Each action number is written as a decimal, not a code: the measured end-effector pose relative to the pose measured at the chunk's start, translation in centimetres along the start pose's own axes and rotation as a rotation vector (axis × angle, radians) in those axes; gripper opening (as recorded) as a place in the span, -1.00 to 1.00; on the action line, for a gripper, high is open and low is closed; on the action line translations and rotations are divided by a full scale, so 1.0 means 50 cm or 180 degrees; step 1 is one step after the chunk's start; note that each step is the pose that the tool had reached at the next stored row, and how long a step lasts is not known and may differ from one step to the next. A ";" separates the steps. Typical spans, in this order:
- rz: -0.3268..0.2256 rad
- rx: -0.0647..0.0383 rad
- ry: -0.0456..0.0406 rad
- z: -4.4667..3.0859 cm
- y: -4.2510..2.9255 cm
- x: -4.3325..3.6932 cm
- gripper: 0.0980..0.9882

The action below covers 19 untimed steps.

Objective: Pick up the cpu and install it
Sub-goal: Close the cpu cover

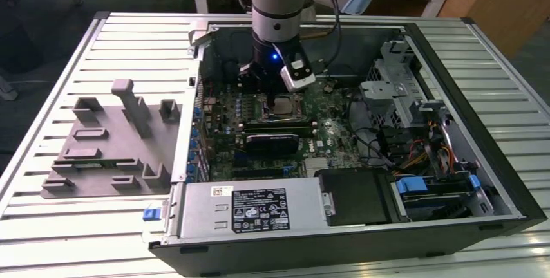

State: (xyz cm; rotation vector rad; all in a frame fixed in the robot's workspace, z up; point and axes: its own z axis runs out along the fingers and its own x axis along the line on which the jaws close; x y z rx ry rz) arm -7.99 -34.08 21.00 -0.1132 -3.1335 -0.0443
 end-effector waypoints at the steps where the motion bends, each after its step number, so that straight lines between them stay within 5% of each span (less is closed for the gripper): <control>1: 0.0000 0.0000 0.0000 0.002 0.000 0.001 -0.98; 19: -0.0003 0.0001 0.0000 0.023 -0.006 0.009 -0.98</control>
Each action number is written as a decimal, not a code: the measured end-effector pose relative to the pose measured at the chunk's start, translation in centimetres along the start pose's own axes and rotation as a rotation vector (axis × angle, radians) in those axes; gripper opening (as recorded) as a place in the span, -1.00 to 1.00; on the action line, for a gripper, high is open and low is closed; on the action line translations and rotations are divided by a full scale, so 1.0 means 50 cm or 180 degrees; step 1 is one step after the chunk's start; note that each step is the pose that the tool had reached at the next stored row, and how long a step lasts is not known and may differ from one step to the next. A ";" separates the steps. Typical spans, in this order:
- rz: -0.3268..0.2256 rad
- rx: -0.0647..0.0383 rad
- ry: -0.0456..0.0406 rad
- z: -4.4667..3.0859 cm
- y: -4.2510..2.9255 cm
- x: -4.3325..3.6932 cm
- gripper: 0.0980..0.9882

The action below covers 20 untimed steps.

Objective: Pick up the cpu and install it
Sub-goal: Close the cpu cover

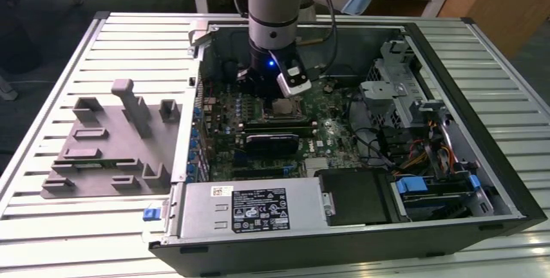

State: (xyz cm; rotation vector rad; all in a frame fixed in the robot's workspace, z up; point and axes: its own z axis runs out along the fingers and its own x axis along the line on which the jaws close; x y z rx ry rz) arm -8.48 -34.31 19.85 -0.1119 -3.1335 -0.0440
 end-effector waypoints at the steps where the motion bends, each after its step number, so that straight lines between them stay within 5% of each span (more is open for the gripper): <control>1: 0.0000 0.0000 0.0000 0.000 0.000 0.000 -0.98; 12: 0.0000 -0.0005 -0.0004 -0.001 0.000 0.007 -0.98; 20: 0.0000 -0.0003 -0.0009 -0.024 0.000 0.007 -0.98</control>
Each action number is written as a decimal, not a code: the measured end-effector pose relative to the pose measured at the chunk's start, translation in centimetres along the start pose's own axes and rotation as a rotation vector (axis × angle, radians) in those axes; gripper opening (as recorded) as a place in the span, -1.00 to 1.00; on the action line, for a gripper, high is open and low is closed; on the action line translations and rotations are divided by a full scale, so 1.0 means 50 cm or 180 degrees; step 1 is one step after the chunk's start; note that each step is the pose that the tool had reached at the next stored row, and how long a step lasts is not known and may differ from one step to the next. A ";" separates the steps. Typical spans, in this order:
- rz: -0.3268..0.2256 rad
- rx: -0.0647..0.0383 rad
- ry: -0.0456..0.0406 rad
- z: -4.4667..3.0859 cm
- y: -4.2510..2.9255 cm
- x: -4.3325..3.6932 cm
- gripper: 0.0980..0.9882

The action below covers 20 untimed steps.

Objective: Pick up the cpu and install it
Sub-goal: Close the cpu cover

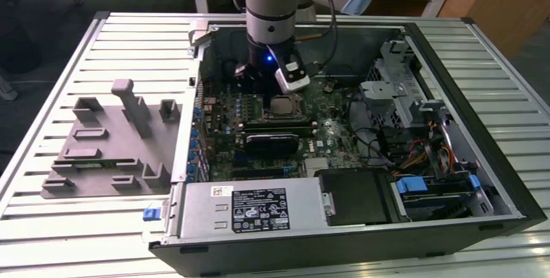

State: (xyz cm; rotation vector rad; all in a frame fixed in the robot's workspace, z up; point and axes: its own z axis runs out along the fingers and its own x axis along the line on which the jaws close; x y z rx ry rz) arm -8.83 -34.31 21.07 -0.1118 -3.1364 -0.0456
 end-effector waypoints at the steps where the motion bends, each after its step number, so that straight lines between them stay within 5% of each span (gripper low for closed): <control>1: 0.0000 0.0000 0.0000 -0.003 0.000 0.000 -0.98; 10: 0.0000 0.0000 -0.0002 -0.032 0.001 0.000 -0.98; 20: 0.0000 0.0000 -0.0003 -0.033 0.001 -0.004 -0.98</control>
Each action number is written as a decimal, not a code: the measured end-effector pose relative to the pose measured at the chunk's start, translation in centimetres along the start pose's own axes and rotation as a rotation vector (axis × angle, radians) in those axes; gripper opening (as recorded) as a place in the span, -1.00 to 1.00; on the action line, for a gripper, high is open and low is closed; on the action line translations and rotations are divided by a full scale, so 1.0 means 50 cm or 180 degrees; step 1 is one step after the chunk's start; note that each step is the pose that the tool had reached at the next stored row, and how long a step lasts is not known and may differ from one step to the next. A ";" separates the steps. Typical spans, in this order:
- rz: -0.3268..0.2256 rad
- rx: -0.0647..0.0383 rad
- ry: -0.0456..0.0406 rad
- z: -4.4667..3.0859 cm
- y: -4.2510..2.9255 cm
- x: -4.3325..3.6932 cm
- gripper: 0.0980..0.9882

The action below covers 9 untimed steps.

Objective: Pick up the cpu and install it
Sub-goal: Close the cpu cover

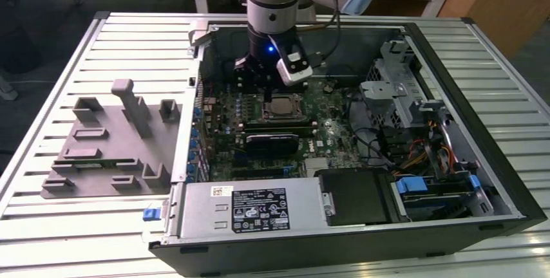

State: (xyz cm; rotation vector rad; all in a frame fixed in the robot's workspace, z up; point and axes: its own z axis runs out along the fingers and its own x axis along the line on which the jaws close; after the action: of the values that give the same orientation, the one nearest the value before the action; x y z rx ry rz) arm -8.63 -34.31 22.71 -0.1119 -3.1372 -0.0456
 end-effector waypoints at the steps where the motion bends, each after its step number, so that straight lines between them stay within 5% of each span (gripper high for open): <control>1: 0.0000 0.0000 0.0000 0.000 0.000 -0.001 -0.98; 9: 0.0000 0.0000 0.0000 0.000 0.001 -0.008 -0.98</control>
State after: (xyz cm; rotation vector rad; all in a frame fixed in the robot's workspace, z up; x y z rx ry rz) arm -8.21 -34.31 22.71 -0.1117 -3.1372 -0.0456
